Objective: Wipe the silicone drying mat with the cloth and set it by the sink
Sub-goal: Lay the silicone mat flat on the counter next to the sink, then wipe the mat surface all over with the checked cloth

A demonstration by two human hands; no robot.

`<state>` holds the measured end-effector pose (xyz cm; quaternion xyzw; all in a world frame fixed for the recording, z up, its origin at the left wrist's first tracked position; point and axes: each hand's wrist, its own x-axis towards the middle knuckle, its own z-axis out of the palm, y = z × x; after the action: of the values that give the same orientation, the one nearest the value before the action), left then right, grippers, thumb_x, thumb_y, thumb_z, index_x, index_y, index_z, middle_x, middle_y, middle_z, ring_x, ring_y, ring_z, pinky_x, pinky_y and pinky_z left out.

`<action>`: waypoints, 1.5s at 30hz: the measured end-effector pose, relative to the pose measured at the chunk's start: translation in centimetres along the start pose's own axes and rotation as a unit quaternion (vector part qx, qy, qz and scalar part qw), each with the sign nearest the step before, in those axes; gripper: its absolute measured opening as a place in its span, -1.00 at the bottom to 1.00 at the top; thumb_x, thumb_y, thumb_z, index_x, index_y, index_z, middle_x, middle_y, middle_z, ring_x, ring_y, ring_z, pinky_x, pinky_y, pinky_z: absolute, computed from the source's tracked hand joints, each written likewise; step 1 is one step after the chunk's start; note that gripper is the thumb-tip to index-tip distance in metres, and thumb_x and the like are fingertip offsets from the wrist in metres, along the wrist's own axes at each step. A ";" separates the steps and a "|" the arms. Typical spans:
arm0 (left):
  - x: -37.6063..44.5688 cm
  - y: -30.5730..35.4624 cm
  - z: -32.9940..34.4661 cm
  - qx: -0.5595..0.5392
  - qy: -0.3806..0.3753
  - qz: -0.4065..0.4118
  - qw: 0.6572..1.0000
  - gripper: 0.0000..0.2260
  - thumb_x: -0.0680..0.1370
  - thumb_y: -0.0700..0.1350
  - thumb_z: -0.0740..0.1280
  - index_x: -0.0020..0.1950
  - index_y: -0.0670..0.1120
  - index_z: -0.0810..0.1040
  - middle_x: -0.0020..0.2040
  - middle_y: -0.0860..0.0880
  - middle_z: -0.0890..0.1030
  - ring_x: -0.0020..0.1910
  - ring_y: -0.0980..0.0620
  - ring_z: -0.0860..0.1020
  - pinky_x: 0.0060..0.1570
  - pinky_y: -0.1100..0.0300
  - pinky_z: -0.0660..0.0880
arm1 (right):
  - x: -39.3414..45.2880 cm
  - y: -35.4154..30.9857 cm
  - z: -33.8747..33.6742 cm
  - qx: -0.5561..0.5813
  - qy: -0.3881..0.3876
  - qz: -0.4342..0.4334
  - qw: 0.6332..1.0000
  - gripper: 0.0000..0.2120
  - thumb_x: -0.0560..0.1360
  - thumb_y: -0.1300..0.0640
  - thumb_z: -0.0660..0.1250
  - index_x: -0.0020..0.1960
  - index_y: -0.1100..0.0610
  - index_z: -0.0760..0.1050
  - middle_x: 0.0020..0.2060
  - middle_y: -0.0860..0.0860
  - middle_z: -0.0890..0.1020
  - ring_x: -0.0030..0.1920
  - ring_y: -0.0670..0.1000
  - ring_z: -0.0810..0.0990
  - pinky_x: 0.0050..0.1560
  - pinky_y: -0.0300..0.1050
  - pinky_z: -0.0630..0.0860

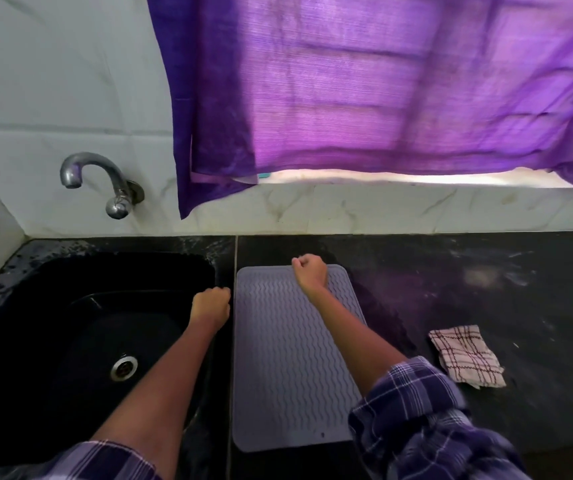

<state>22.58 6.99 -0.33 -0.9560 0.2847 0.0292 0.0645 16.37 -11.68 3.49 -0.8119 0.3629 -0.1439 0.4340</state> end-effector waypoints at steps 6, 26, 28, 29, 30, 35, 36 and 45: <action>-1.0 4.6 0.9 0.000 -0.049 0.061 0.997 -0.72 0.62 -0.16 0.13 0.26 -0.12 0.52 0.24 -0.09 0.58 0.23 -0.08 0.55 0.14 0.09 0.49 | -3.2 6.6 -2.9 -0.052 0.045 0.078 0.995 -0.59 0.53 0.16 0.24 -0.47 0.07 0.23 -0.45 0.02 0.39 -0.37 -0.02 0.40 -0.41 -0.21 0.22; -2.2 16.7 1.4 0.002 -0.102 -0.020 0.995 -0.59 0.56 0.05 0.26 0.35 -0.12 0.46 0.31 -0.10 0.52 0.28 -0.05 0.50 0.23 0.07 0.50 | -2.5 23.1 -22.9 -0.340 0.087 0.127 0.928 -0.73 0.49 0.14 0.27 0.14 0.22 0.52 0.13 0.19 0.60 0.18 0.21 0.55 0.15 0.02 0.49; -2.0 16.6 0.8 -0.017 -0.097 -0.018 0.995 -0.58 0.57 0.05 0.26 0.36 -0.12 0.45 0.32 -0.10 0.51 0.30 -0.04 0.49 0.25 0.13 0.47 | -1.0 21.1 -24.5 -0.177 0.122 0.128 0.968 -0.73 0.46 0.10 0.30 0.07 0.24 0.55 0.02 0.21 0.64 0.05 0.21 0.61 0.04 0.00 0.53; -2.0 16.7 0.3 -0.049 -0.104 -0.019 0.993 -0.57 0.57 0.07 0.28 0.36 -0.13 0.44 0.33 -0.11 0.50 0.30 -0.04 0.48 0.25 0.13 0.45 | -0.1 20.0 -24.9 -0.062 0.120 0.123 0.983 -0.75 0.45 0.14 0.31 0.04 0.26 0.56 -0.04 0.22 0.65 -0.05 0.18 0.62 -0.04 -0.03 0.54; -1.9 16.9 -0.3 -0.100 -0.114 -0.020 0.988 -0.55 0.56 0.09 0.29 0.35 -0.14 0.45 0.32 -0.12 0.50 0.29 -0.06 0.48 0.25 0.12 0.42 | 0.6 18.6 -24.9 0.061 0.092 0.120 0.987 -0.77 0.44 0.22 0.30 0.05 0.30 0.56 -0.09 0.22 0.65 -0.15 0.14 0.60 -0.11 -0.05 0.54; -2.3 18.2 -4.3 -0.514 -0.178 -0.044 0.838 -0.49 0.48 0.27 0.30 0.30 -0.01 0.49 0.16 0.01 0.53 0.16 -0.05 0.54 0.05 0.10 0.50 | 1.9 13.2 -21.8 0.378 -0.233 0.127 0.887 -0.70 0.46 0.37 0.06 0.09 0.36 0.48 -0.14 0.23 0.65 -0.17 0.15 0.63 -0.09 -0.06 0.57; -2.4 18.2 -5.1 -0.564 -0.209 -0.040 0.798 -0.49 0.49 0.29 0.28 0.32 0.03 0.47 0.16 0.02 0.54 0.13 -0.03 0.54 -0.02 0.12 0.53 | 1.8 12.7 -20.7 0.390 -0.282 0.125 0.868 -0.71 0.47 0.35 0.06 0.06 0.35 0.50 -0.16 0.21 0.69 -0.16 0.13 0.66 -0.08 -0.08 0.60; -2.8 13.6 -4.4 -0.738 -0.144 -0.137 0.644 -0.86 0.54 -0.16 0.37 0.07 -0.15 0.55 -0.04 -0.10 0.63 -0.09 0.00 0.60 -0.13 0.19 0.61 | 0.8 10.2 -12.4 0.396 -0.397 0.102 0.822 -0.60 0.41 0.40 0.14 0.23 0.27 0.44 0.05 0.20 0.64 0.03 0.14 0.63 0.02 0.01 0.59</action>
<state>12.84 -3.43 2.86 -0.6984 0.0214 0.3581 -0.6193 5.36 -23.36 2.42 -0.5157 0.1518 0.1049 0.8366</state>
